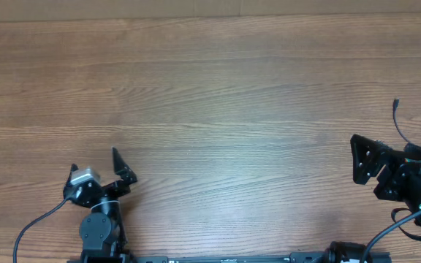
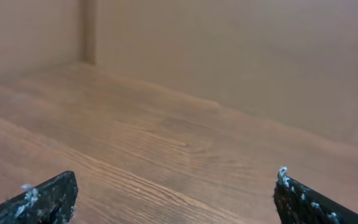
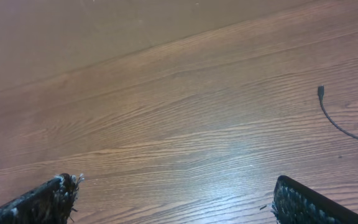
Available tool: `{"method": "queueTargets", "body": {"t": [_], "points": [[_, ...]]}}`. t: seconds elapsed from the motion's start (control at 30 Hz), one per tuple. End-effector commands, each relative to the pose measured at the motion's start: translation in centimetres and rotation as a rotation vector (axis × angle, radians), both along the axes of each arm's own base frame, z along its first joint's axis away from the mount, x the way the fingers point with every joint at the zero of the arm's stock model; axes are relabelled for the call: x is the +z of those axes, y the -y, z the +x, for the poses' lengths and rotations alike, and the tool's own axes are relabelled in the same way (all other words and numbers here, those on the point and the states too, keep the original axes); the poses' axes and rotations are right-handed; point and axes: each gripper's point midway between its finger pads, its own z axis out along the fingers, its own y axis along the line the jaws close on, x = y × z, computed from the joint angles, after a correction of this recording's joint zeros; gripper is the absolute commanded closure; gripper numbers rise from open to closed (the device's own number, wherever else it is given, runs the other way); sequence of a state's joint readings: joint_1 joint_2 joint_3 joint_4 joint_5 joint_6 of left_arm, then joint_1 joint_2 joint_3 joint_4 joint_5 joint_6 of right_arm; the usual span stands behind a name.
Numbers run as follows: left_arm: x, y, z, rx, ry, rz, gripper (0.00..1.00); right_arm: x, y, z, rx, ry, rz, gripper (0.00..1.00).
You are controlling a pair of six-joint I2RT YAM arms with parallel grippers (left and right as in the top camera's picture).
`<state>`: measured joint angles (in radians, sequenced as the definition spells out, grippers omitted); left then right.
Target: Untangle cables
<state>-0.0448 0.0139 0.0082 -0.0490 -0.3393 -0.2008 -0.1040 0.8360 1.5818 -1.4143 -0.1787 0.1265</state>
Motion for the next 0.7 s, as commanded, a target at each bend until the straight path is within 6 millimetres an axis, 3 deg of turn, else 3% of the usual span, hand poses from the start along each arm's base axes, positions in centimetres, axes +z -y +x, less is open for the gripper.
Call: {"method": "queueTargets", "body": {"t": [0.0,0.67], "points": [[-0.26,2.58,0.53,-0.169,-0.059,0.233,0.00,0.17,-0.05,-0.03,0.005,0.008,-0.006,0.00],[-0.36,3.27,0.60,-0.210,-0.062,0.249,0.00,0.17,-0.05,-0.03,0.005,0.008,-0.006,0.00]]}}
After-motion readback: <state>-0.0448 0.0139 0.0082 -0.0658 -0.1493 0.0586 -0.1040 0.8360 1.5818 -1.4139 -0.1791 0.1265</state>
